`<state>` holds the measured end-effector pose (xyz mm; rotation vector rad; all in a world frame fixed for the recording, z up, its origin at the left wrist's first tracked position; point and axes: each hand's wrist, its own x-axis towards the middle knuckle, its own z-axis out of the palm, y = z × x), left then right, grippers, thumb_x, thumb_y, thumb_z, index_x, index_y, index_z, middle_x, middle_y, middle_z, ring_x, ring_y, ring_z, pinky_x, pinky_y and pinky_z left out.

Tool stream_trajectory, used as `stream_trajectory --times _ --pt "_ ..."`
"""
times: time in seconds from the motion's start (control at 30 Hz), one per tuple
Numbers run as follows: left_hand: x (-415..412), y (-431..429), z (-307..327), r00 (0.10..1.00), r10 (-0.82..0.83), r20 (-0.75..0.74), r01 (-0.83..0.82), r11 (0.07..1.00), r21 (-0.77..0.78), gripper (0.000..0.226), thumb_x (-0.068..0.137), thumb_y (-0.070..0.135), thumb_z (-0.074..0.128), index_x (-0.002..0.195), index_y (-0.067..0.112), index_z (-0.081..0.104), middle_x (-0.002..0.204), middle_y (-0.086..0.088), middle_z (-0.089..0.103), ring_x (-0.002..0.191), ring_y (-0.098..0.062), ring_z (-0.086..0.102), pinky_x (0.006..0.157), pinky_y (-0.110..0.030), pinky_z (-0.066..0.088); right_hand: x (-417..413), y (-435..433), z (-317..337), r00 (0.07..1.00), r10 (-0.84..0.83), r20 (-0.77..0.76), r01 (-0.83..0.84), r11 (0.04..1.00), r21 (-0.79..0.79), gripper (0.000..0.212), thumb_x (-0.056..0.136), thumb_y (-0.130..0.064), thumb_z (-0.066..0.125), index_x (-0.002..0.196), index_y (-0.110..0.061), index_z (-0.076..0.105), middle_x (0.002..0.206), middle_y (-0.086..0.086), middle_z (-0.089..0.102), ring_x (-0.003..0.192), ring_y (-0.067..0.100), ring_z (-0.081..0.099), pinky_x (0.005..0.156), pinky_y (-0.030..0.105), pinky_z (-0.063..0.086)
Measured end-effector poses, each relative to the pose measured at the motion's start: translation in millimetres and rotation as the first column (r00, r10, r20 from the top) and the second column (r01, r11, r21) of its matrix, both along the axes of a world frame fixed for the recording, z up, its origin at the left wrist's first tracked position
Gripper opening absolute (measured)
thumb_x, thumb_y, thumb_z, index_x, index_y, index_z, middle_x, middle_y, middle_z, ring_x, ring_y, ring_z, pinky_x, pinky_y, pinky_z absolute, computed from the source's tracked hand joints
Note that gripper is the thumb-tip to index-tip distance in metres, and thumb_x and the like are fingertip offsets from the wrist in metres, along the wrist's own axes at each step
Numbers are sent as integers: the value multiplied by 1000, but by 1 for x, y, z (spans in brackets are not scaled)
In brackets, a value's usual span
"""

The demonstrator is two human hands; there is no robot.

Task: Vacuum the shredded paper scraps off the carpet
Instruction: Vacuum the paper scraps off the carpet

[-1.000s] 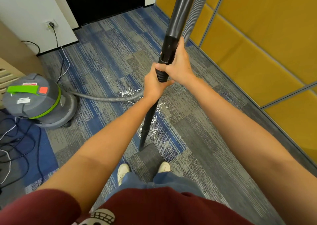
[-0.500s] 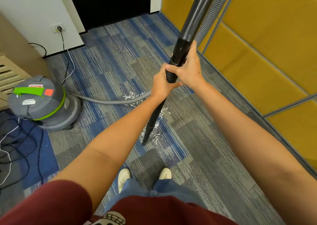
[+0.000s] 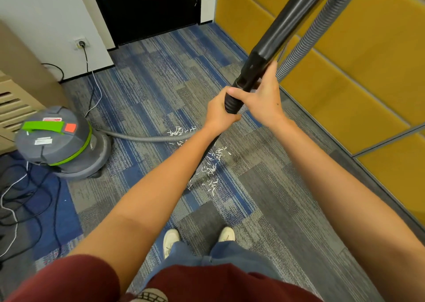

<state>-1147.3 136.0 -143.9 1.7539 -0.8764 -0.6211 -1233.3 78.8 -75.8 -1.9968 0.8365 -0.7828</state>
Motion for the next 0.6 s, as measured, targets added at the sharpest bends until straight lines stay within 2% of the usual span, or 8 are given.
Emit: stream_trajectory --times 0.13,0.2,0.23,0.3,0.33,0.4,0.5,0.6 --pt "2 29 -5 1000 -23 2 23 998 66 53 65 -10 72 112 8 57 87 0 58 81 -17 56 67 -23 43 -6 31 -4 998 -32 -52 36 996 77 70 75 -20 80 126 -2 34 104 -6 54 99 14 58 89 31 50" --pt "7 46 -13 1000 -25 12 23 995 102 54 64 -11 72 111 11 57 87 1 58 83 -18 56 72 -27 46 -11 47 -3 964 -56 -260 73 996 57 64 79 -29 76 125 -6 38 111 -1 59 103 16 58 89 38 49" --pt "10 55 -18 999 -31 21 29 992 121 52 64 -11 72 109 11 58 87 0 58 84 -19 57 75 -29 47 -15 54 2 893 -42 -449 55 998 16 60 81 -36 72 125 -9 40 113 0 60 106 19 58 89 41 49" --pt "14 73 -29 997 -68 39 60 983 176 49 64 -10 72 106 10 58 88 -3 60 87 -23 59 78 -31 48 -18 74 20 589 -3 -808 -90 994 -69 47 85 -45 65 117 -15 48 106 2 59 107 26 59 82 38 47" --pt "15 80 -34 994 -93 53 79 974 212 48 64 -10 72 106 9 57 88 -4 60 89 -25 60 77 -31 48 -16 87 29 466 -20 -884 -191 974 -123 38 87 -45 62 108 -16 51 99 3 56 104 28 59 77 34 44" --pt "14 94 -41 985 -150 86 122 956 268 41 66 -9 69 99 12 57 85 -4 60 89 -30 61 72 -32 46 -4 113 41 413 -105 -905 -376 885 -274 29 88 -38 61 104 -14 56 93 6 56 98 28 60 70 32 38" --pt "9 112 -47 955 -255 151 199 930 311 33 69 -8 67 81 17 48 87 -10 61 92 -34 60 67 -32 40 16 139 39 398 -205 -894 -559 718 -414 34 88 -29 60 117 -13 52 111 8 60 109 28 55 75 34 38" --pt "8 129 -53 920 -354 168 288 902 323 47 69 -6 69 112 6 57 103 -18 65 99 -35 60 80 -36 46 19 143 27 145 -275 -950 -644 703 -302 53 85 -35 63 130 -18 42 126 9 50 121 27 41 95 41 34"
